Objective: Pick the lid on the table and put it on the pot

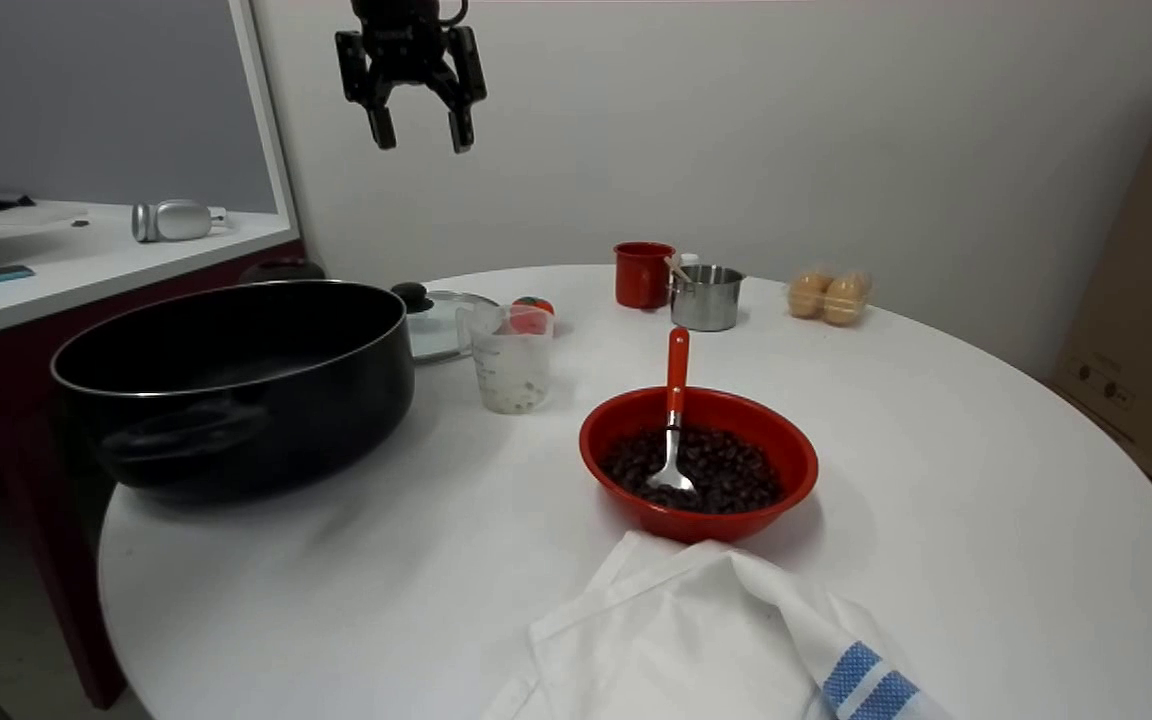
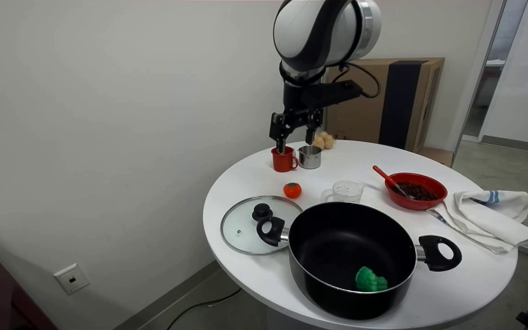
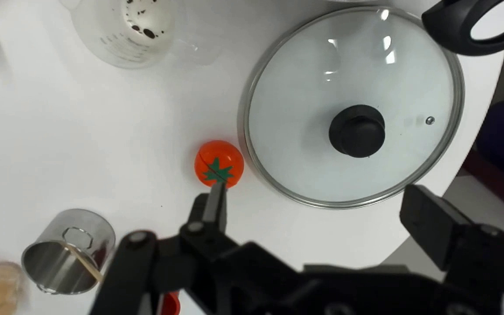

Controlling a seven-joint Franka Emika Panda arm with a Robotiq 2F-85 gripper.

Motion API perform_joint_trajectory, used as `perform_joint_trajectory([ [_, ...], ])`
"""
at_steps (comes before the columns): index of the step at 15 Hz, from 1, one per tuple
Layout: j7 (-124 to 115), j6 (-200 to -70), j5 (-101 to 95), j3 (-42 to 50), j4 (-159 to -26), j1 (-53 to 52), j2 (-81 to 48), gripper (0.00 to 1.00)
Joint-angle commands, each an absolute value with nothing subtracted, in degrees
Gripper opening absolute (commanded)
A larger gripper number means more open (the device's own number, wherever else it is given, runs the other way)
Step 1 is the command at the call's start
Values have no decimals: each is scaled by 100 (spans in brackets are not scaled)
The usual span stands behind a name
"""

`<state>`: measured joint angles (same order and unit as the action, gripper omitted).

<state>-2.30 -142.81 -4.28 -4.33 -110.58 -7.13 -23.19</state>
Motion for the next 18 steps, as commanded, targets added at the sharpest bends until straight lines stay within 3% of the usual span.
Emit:
perform_joint_trajectory([
  [1, -673, -14166, -526, -298, -10384, -900, -2936, 100],
  [18, -378, -13632, -282, -550, -9573, -1008, -4007, 100],
])
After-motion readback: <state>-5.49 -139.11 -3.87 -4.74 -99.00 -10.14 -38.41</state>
